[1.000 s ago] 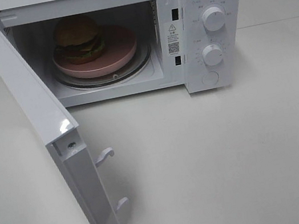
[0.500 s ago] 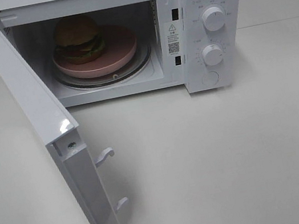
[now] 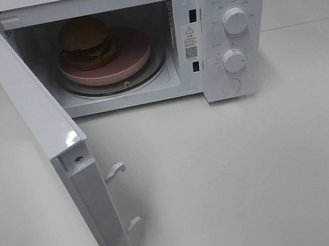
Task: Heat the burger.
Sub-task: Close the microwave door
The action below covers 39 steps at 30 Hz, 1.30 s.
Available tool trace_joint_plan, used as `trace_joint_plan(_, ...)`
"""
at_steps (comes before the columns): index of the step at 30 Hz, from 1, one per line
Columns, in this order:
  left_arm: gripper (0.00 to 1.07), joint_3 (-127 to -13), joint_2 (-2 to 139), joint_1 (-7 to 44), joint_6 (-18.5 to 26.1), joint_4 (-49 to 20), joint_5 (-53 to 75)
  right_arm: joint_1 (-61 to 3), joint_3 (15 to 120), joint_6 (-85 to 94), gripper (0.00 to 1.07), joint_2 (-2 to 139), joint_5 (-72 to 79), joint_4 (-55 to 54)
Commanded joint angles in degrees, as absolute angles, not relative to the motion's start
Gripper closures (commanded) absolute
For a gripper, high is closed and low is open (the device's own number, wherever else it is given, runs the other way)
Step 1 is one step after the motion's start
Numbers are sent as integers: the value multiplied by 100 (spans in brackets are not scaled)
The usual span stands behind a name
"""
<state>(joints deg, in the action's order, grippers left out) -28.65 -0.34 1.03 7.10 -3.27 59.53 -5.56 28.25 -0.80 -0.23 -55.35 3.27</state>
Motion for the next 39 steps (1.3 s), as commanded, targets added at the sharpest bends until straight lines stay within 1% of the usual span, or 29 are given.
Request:
trace_joint_plan(1,7,-2859,-138,143,699,-315,5930,-556,2807,-57,33,-178,-5512,309)
trace_joint_plan(13,7,-2905,-138,143,659,-252,5867,-556,2807,-57,33,-178,-5512,309)
trace_joint_plan(16,9,-3123,-34,143,659,-298,5598,-556,2807,-57,33,-178,-5512,309)
trace_joint_plan(17,13,-3226,155,143,659,-292,5369,-556,2807,-57,33,-178,-5512,309)
trace_joint_plan(19,15,-3226,286,143,659,-292,5208,-556,2807,-57,33,-178,-5512,309)
trace_joint_plan(20,22,-3226,584,143,670,-298,4905,-556,2807,-57,33,-178,-5512,309)
trace_joint_plan(21,22,-3226,584,143,670,-298,4905,-556,2807,-57,33,-178,-5512,309)
trace_joint_plan(22,26,-3226,705,143,682,-309,4790,-556,2807,-57,33,-178,-5512,309)
trace_joint_plan(23,39,-3220,963,143,682,-309,4509,-556,2807,-57,33,-178,-5512,309)
trace_joint_plan(24,39,-3220,963,143,682,-309,4509,-556,2807,-57,33,-178,-5512,309)
trace_joint_plan(25,54,-3168,1197,143,682,-315,4142,-556,2807,-57,33,-178,-5512,309)
trace_joint_plan(26,63,-3111,1295,143,682,-327,3913,-556,2807,-57,33,-178,-5512,309)
trace_joint_plan(27,63,-3111,1295,143,682,-327,3913,-556,2807,-57,33,-178,-5512,309)
trace_joint_plan(28,80,-2962,1427,143,682,-384,3449,-556,2807,-57,33,-178,-5512,309)
trace_joint_plan(29,80,-2962,1427,143,682,-384,3449,-556,2807,-57,33,-178,-5512,309)
trace_joint_plan(30,97,-2807,1524,143,728,-424,3088,-556,2807,-57,33,-178,-5512,309)
trace_joint_plan(31,105,-2716,1564,143,785,-458,2922,-556,2807,-57,33,-178,-5512,309)
trace_joint_plan(32,105,-2716,1564,143,785,-458,2922,-556,2807,-57,33,-178,-5512,309)
trace_joint_plan(33,107,-2521,1633,143,974,-584,2595,-556,2807,-57,33,-178,-5512,309)
trace_joint_plan(34,107,-2521,1633,143,974,-584,2595,-556,2807,-57,33,-178,-5512,309)
trace_joint_plan(35,107,-2286,1702,143,1186,-756,2257,-556,2807,-57,33,-178,-5512,309)
trace_joint_plan(36,107,-2286,1702,143,1186,-756,2257,-556,2807,-57,33,-178,-5512,309)
trace_joint_plan(37,107,-2074,1782,143,1398,-1026,1965,-556,2807,-57,33,-178,-5512,309)
trace_joint_plan(38,107,-1994,1811,143,1495,-1123,1845,-556,2807,-57,33,-178,-5512,309)
trace_joint_plan(39,107,-1994,1811,143,1495,-1123,1845,-556,2807,-57,33,-178,-5512,309)
